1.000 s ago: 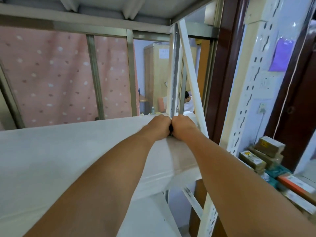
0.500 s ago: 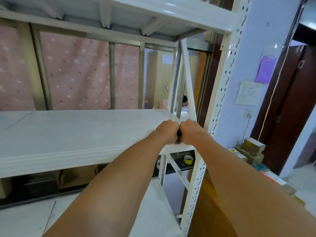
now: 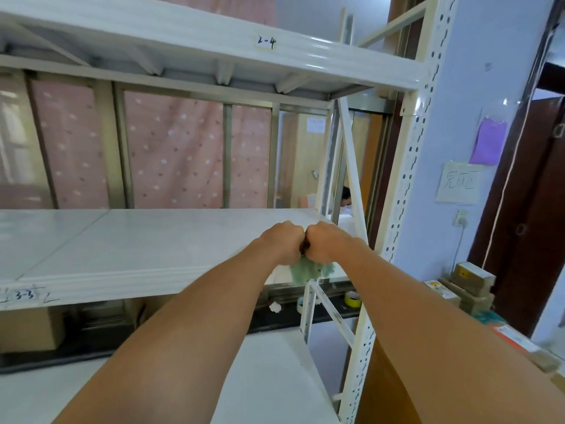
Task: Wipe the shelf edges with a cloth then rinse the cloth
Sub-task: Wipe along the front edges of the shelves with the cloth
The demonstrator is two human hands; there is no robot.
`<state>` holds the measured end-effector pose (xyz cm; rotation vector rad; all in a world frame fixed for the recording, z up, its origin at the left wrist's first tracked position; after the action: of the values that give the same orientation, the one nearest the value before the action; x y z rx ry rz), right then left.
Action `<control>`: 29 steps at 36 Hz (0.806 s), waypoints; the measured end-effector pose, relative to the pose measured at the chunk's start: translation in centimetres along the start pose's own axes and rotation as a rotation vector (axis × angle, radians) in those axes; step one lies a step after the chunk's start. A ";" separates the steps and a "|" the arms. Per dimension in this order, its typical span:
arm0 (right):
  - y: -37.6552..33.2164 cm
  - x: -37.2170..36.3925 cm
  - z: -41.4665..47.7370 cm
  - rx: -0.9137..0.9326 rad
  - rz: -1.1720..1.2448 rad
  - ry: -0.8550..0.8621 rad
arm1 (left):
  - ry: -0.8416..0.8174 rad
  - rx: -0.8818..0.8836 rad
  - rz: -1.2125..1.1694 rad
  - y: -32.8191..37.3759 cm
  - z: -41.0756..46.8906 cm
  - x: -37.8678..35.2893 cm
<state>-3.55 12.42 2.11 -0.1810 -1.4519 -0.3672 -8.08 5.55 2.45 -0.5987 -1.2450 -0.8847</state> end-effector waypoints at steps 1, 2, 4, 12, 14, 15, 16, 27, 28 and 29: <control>-0.2 0.0 0.4 0.002 0.048 -0.007 | -0.002 0.016 -0.009 -0.6 0.3 0.4; -0.5 -0.1 0.8 0.013 0.090 -0.019 | -0.015 0.034 -0.023 -1.2 0.5 0.6; -1.2 -1.0 1.4 0.034 0.158 -0.058 | -0.065 0.066 -0.038 -2.3 0.6 0.6; -1.0 0.7 3.7 0.032 0.540 -0.033 | -0.239 0.217 -0.466 -7.1 2.1 0.8; -0.9 0.9 4.3 0.074 0.437 -0.077 | -0.281 0.213 -0.531 -7.5 2.4 0.5; -0.9 0.8 4.6 0.086 0.386 -0.081 | -0.300 0.194 -0.535 -7.5 2.6 0.3; -0.8 0.4 4.8 0.099 0.347 -0.077 | -0.315 0.167 -0.528 -7.5 2.7 0.0; -0.9 -0.6 6.9 0.183 0.211 0.162 | -0.096 0.115 -0.115 -7.7 4.9 -0.5; -1.1 -0.6 7.1 0.173 0.244 0.111 | -0.076 0.115 -0.082 -7.6 5.1 -0.3; -1.2 -0.8 7.4 0.158 0.286 0.048 | -0.059 0.105 -0.046 -7.5 5.3 -0.3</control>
<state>-10.90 13.91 2.08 -0.2465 -1.3780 -0.0240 -17.24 5.75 2.93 -0.5171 -1.3549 -0.8392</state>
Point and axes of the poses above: each hand's wrist, its own z-axis towards the middle knuckle, its own x-axis out of the back of the hand, y = z × x, the point moved 7 cm from there along z, towards the middle knuckle, and after that the axes turned 10 degrees about x, right-handed, at the moved point
